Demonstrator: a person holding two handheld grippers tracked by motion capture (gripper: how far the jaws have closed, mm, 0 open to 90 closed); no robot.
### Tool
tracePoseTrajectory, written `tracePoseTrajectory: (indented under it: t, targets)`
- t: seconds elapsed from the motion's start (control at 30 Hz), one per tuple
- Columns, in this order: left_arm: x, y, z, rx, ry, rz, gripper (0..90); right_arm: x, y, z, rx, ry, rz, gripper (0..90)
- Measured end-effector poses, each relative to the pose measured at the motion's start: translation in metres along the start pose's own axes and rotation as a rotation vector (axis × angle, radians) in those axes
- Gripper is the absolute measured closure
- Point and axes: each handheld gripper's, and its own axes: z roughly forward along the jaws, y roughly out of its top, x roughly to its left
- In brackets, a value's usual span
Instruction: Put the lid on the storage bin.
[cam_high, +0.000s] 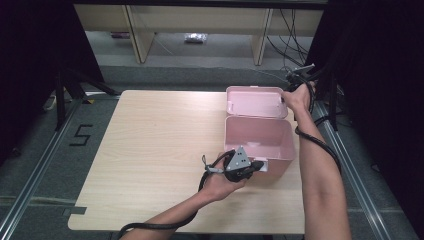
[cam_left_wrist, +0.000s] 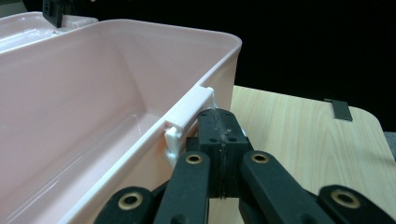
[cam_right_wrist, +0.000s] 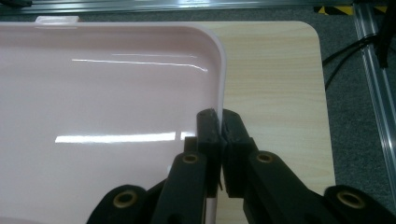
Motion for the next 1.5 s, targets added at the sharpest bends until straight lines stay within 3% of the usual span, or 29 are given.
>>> tracePoseTrajectory:
  t: [0.07,0.1,0.27,0.43,0.47,0.53,0.67,0.7,0.73,0.8,0.83,0.9,0.93,1.03,1.07,1.1,1.17,1.23,1.27,1.33,1.47,1.5]
  targets:
    - [0.0,0.0,0.0,0.001,0.0,-0.002,90.0,-0.002,0.0,-0.002,-0.011,-0.005,-0.03,88.8]
    - [-0.001,0.0,0.0,0.008,0.0,-0.013,90.0,0.0,0.0,-0.004,-0.009,0.002,-0.005,88.8]
    - [0.001,0.001,0.0,-0.002,0.003,0.016,90.0,-0.002,0.001,-0.01,-0.026,-0.004,-0.045,88.9]
    - [0.0,0.001,0.001,-0.001,-0.001,0.0,90.0,-0.002,0.004,-0.016,-0.033,0.0,-0.045,89.1]
    - [0.0,0.001,0.001,0.0,-0.001,-0.002,90.0,0.0,0.003,-0.017,-0.027,0.001,-0.006,89.1]
    - [0.0,0.001,0.0,0.006,-0.001,-0.013,90.0,-0.002,0.004,-0.019,-0.042,0.005,-0.041,89.2]
    - [0.0,0.001,0.0,0.007,-0.002,-0.012,90.0,-0.002,0.004,-0.024,-0.051,0.006,-0.042,89.3]
    - [-0.001,0.001,0.0,0.008,-0.001,-0.013,90.0,0.001,0.004,-0.027,-0.04,0.007,-0.006,89.4]
    - [-0.001,0.001,0.0,0.01,-0.001,-0.014,90.0,-0.001,0.004,-0.028,-0.057,0.008,-0.04,89.4]
    - [-0.001,0.001,0.0,0.013,-0.001,-0.011,90.0,0.002,0.004,-0.031,-0.054,0.016,-0.018,89.4]
    - [-0.001,0.001,0.0,0.013,-0.002,-0.011,90.0,0.0,0.004,-0.032,-0.066,0.013,-0.047,89.4]
    - [-0.001,0.001,0.0,0.013,-0.001,-0.013,90.0,0.0,0.004,-0.034,-0.076,0.014,-0.055,89.3]
    - [-0.001,0.001,0.0,0.013,-0.001,-0.013,90.0,0.002,0.004,-0.036,-0.066,0.019,-0.029,89.4]
    - [-0.001,0.001,0.0,0.013,0.0,-0.013,90.0,0.0,0.004,-0.038,-0.081,0.02,-0.058,89.3]
    - [-0.001,0.001,0.0,0.015,0.0,-0.013,90.0,0.002,0.004,-0.039,-0.073,0.02,-0.032,89.4]
    - [-0.001,0.001,0.0,0.016,0.0,-0.014,90.0,0.0,0.004,-0.039,-0.087,0.022,-0.056,89.4]
    - [-0.001,0.002,0.0,0.017,-0.002,-0.015,90.0,0.002,0.003,-0.04,-0.087,0.023,-0.03,89.4]
    - [0.0,0.002,0.0,0.018,-0.001,-0.017,90.0,0.0,0.003,-0.041,-0.1,0.019,-0.057,89.5]
    - [0.0,0.002,0.0,0.018,-0.001,-0.018,90.0,0.002,0.002,-0.042,-0.105,0.024,-0.03,89.5]
    - [0.0,0.002,0.0,0.019,0.0,-0.02,90.0,0.001,0.001,-0.044,-0.117,0.021,-0.048,89.6]
    - [0.001,0.002,0.002,0.01,-0.016,-0.024,90.0,0.002,-0.002,-0.047,-0.141,0.032,-0.028,89.7]
    - [0.0,0.002,0.0,0.019,0.001,-0.022,90.0,0.001,-0.002,-0.048,-0.148,0.029,-0.038,89.7]
